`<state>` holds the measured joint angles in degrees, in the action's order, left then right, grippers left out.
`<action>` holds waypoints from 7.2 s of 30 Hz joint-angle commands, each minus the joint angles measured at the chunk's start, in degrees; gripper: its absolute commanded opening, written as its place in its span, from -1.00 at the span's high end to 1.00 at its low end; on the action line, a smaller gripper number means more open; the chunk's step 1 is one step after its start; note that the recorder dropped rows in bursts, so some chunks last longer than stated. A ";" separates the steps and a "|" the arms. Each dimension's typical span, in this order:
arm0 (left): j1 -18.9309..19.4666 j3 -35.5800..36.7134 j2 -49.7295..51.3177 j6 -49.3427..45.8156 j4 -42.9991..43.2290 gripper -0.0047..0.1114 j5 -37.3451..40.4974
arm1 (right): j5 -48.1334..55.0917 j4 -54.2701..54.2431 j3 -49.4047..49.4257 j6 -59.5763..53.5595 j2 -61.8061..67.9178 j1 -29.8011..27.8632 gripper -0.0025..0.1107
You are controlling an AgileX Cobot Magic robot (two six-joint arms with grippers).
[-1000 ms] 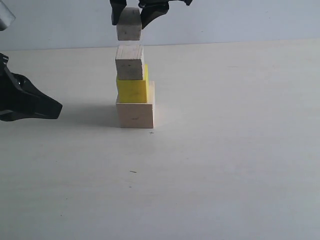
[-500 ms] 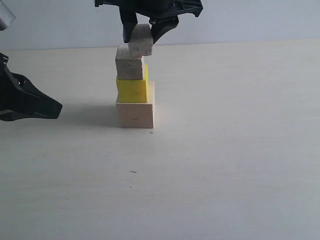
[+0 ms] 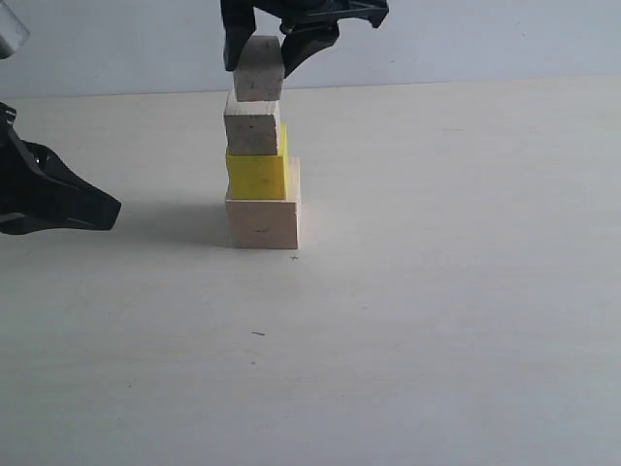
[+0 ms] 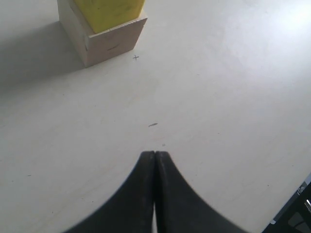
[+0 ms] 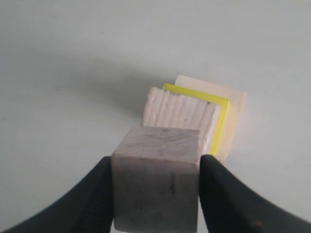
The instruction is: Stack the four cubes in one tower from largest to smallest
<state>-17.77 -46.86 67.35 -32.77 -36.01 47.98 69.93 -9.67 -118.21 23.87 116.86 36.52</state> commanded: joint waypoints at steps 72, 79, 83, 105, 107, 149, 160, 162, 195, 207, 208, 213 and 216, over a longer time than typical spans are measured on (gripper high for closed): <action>-0.03 0.14 -0.42 -0.21 -0.70 0.92 -0.10 | -3.72 0.41 0.01 1.69 1.93 -0.17 0.21; -0.03 0.14 -0.42 -0.21 -0.70 0.92 0.04 | -3.83 0.88 0.01 1.69 1.93 -0.17 0.01; -0.03 0.14 -0.42 -0.21 -0.70 0.92 0.04 | -4.05 0.86 0.01 1.69 1.93 -0.17 -0.05; -0.03 0.14 -0.42 -0.40 -0.70 0.92 0.02 | 0.03 -1.00 0.01 2.24 1.83 -0.17 -0.08; -0.03 0.14 -0.42 -0.40 -0.70 0.92 0.02 | 0.03 -1.83 0.01 2.24 1.83 -0.17 -0.08; -0.03 0.14 0.33 -1.10 0.15 0.92 -1.19 | 0.03 26.15 0.17 -15.34 -12.53 -3.81 0.96; -0.03 0.14 0.33 0.45 2.55 0.92 -1.19 | 0.03 1.55 14.11 -19.27 -4.11 -20.63 0.96; -0.03 0.14 0.33 0.45 2.55 0.92 -1.19 | 0.03 -7.64 15.67 -22.03 -1.31 -22.79 0.96; -0.03 0.14 0.33 0.55 3.04 0.92 -0.93 | -5.40 -40.75 16.14 -28.44 16.00 -21.55 0.96; -0.03 0.14 0.33 0.55 3.04 0.92 -0.93 | -9.17 -41.28 16.14 -28.44 16.00 -21.21 0.96; -0.03 0.14 0.33 0.55 3.04 0.92 -0.93 | -9.54 -41.28 16.14 -28.44 16.00 -21.21 0.96; -0.03 0.14 0.33 0.66 3.04 0.92 -0.82 | -10.52 -41.28 16.14 -28.44 16.00 -21.21 0.96; -0.03 0.14 0.33 0.66 3.04 0.92 -0.82 | -10.65 -41.28 16.14 -28.44 16.00 -21.21 0.96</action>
<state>-17.77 -46.86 67.55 -32.51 -32.79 47.16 60.00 -50.52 -102.25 -3.86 133.06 15.24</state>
